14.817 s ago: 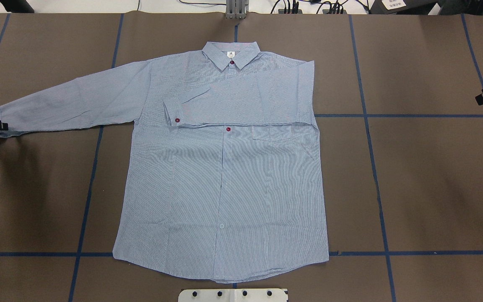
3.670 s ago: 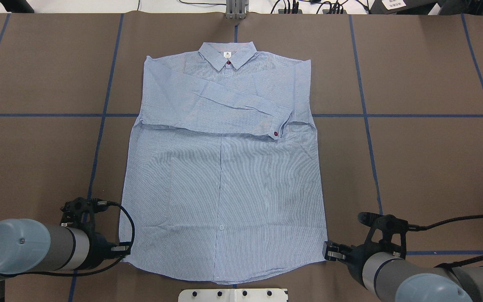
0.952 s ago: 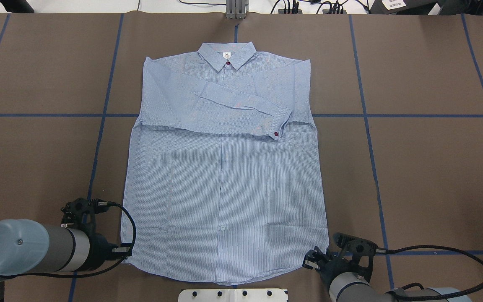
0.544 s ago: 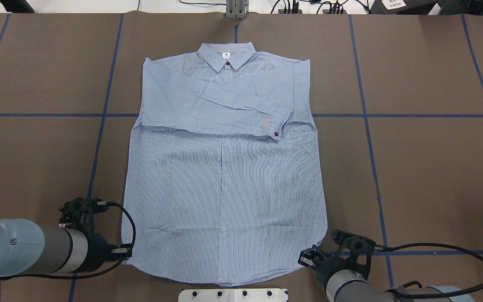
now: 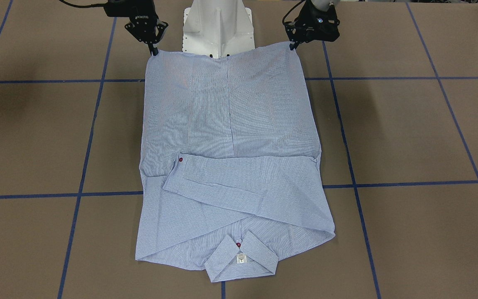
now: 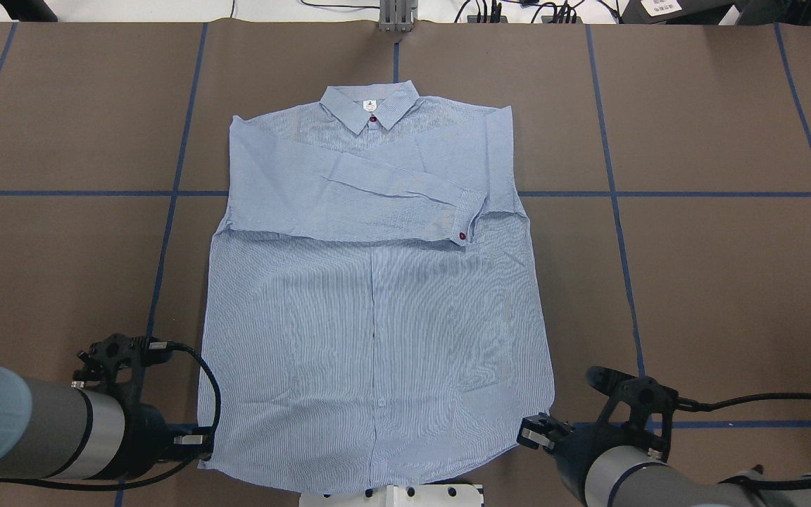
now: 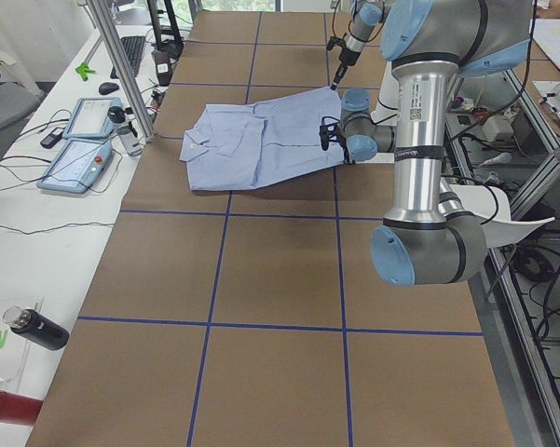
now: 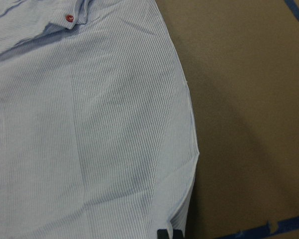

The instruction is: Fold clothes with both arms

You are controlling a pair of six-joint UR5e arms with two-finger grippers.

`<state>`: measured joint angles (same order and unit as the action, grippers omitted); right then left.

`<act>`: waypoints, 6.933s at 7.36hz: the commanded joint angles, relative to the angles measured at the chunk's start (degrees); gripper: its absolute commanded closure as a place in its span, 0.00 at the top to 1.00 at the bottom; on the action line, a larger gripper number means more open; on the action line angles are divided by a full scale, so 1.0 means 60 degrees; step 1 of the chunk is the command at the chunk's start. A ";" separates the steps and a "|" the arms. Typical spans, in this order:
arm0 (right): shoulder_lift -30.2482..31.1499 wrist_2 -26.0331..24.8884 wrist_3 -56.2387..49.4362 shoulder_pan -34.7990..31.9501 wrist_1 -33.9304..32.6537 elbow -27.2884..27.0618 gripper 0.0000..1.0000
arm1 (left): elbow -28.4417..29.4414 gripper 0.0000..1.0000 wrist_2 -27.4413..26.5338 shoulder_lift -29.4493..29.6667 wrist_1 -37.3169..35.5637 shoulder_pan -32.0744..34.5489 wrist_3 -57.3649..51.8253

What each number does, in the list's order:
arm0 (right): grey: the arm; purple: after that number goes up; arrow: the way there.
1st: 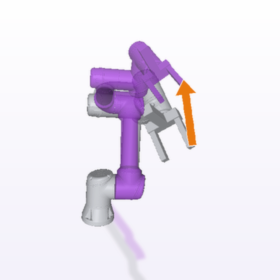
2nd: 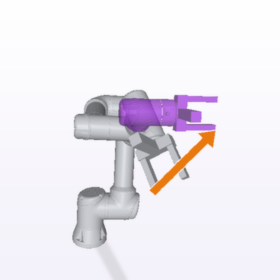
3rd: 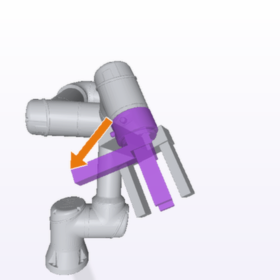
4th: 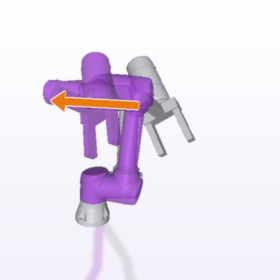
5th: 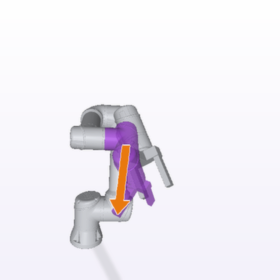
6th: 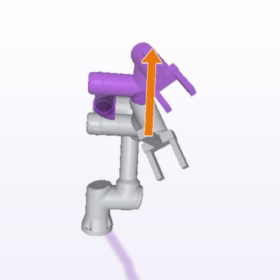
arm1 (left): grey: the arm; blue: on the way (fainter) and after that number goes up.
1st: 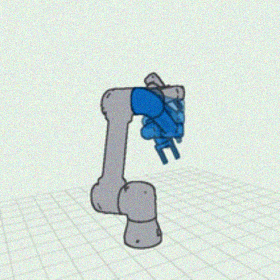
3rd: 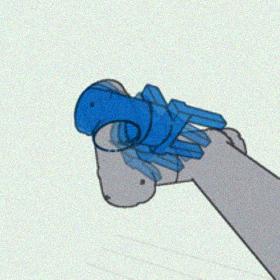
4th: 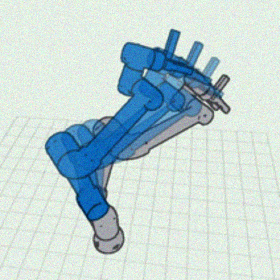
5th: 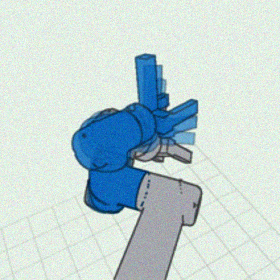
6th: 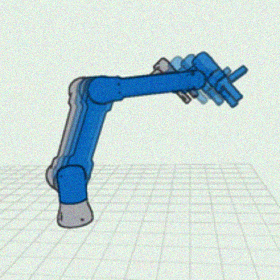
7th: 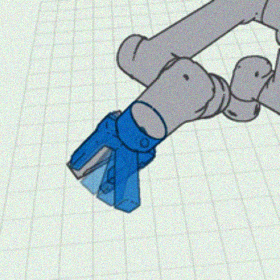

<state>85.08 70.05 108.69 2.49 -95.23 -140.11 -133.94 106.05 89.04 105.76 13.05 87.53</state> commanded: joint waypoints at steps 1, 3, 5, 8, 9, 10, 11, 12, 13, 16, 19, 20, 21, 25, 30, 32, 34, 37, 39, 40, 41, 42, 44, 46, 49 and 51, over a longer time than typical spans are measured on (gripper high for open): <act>-0.0058 0.1326 0.0019 -0.0020 -0.2005 -0.2419 0.00 | -0.1998 0.00 0.0968 0.0057 -0.1667 -0.0007 -0.0042; -0.0482 0.2136 -0.0009 -0.0879 -0.2613 -0.2679 0.00 | -0.2490 0.00 0.1046 0.0130 -0.2201 0.0036 -0.0043; -0.1456 0.2153 -0.0548 -0.1815 -0.2673 -0.1661 0.00 | -0.1559 0.00 0.0900 0.0436 -0.2479 0.0677 -0.0130; -0.3206 0.2588 -0.2522 -0.4463 -0.2513 0.0759 0.00 | 0.0815 0.00 0.0870 0.2366 -0.2510 0.4083 -0.2026; -0.3498 0.2999 -0.3196 -0.5285 -0.2425 0.1358 0.00 | 0.1284 0.00 0.0870 0.2865 -0.2727 0.4790 -0.2673; -0.3747 0.3438 -0.3638 -0.5960 -0.1627 0.2278 0.00 | 0.1869 0.00 0.0870 0.3493 -0.3049 0.5276 -0.3274; -0.3764 0.3979 -0.4092 -0.6561 -0.0415 0.3433 0.00 | 0.2484 0.00 0.0826 0.3935 -0.3037 0.5614 -0.3628; -0.3822 0.3999 -0.4242 -0.6785 0.0670 0.4605 0.00 | 0.3288 0.00 0.0318 0.4345 -0.2950 0.5603 -0.3675; -0.4040 0.4013 -0.4243 -0.6947 0.1319 0.5356 0.00 | 0.4064 0.00 0.0139 0.4683 -0.2732 0.5589 -0.3704; -0.5052 0.4028 -0.4491 -0.7095 0.1399 0.7087 0.00 | 0.5649 0.00 0.0138 0.4745 -0.0933 0.5589 -0.4071; -0.5053 0.4028 -0.4683 -0.7138 0.2407 0.8174 0.00 | 0.6706 0.02 0.0138 0.4817 0.0139 0.5589 -0.4335; -0.5039 0.4318 -0.4712 -0.7327 0.2424 0.8176 0.00 | 0.6723 0.17 0.0138 0.4862 0.0156 0.5589 -0.4349; -0.5039 0.4814 -0.5089 -0.7634 0.2424 0.8191 0.00 | 0.6738 0.31 0.0152 0.4862 0.0156 0.5603 -0.4654; -0.5639 0.5388 -0.5239 -0.7842 0.2395 0.8791 1.00 | 0.6665 1.00 0.0661 0.4892 0.0157 0.5911 -0.5663; -0.6296 0.4106 -0.4550 -0.5649 0.2307 0.8586 1.00 | 0.5991 1.00 0.0738 0.4393 0.0141 0.5896 -0.5697; -0.7855 0.3985 -0.4668 -0.5323 0.2307 1.0375 0.86 | 0.5976 1.00 0.0738 0.4393 0.0141 0.5896 -0.5697; -0.8538 0.3255 -0.5453 -0.5001 0.2292 1.1541 0.78 | 0.5976 1.00 0.0738 0.4393 0.0141 0.5896 -0.5697; -0.9020 0.3150 -0.6233 -0.4840 0.1782 1.2085 0.61 | 0.5976 1.00 0.0738 0.4393 0.0141 0.5896 -0.5682; -0.9154 0.3134 -0.6980 -0.4824 0.1166 1.2073 0.37 | 0.5976 1.00 0.0724 0.4349 0.0156 0.5896 -0.5682; -0.9126 0.3091 -0.7084 -0.4824 0.1107 1.2058 0.27 | 0.5976 1.00 0.0738 0.4335 0.0156 0.5896 -0.5682; -0.9096 0.3062 -0.7201 -0.4810 0.1077 1.2101 0.21 | 0.5976 1.00 0.0738 0.4349 0.0156 0.5896 -0.5682; -0.9140 0.2916 -0.7217 -0.4752 0.1077 1.2131 0.23 | 0.5976 1.00 0.0738 0.4349 0.0156 0.5896 -0.5682; -0.9199 0.2900 -0.7159 -0.4751 0.1091 1.2146 0.32 | 0.5976 1.00 0.0738 0.4349 0.0142 0.5896 -0.5682; -0.9199 0.2900 -0.7041 -0.4751 0.1135 1.2175 0.36 | 0.5962 1.00 0.0738 0.4349 0.0156 0.5896 -0.5668; -0.9243 0.2886 -0.7041 -0.4751 0.1150 1.2292 0.36 | 0.5947 1.00 0.0738 0.4335 0.0141 0.5896 -0.5668; -0.9257 0.2885 -0.7012 -0.4737 0.1135 1.2336 0.36 | 0.5845 1.00 0.0753 0.4335 0.0141 0.5896 -0.5653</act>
<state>29.61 87.38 66.51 -25.98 -88.36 -66.22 -98.50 110.50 115.06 106.62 48.43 53.54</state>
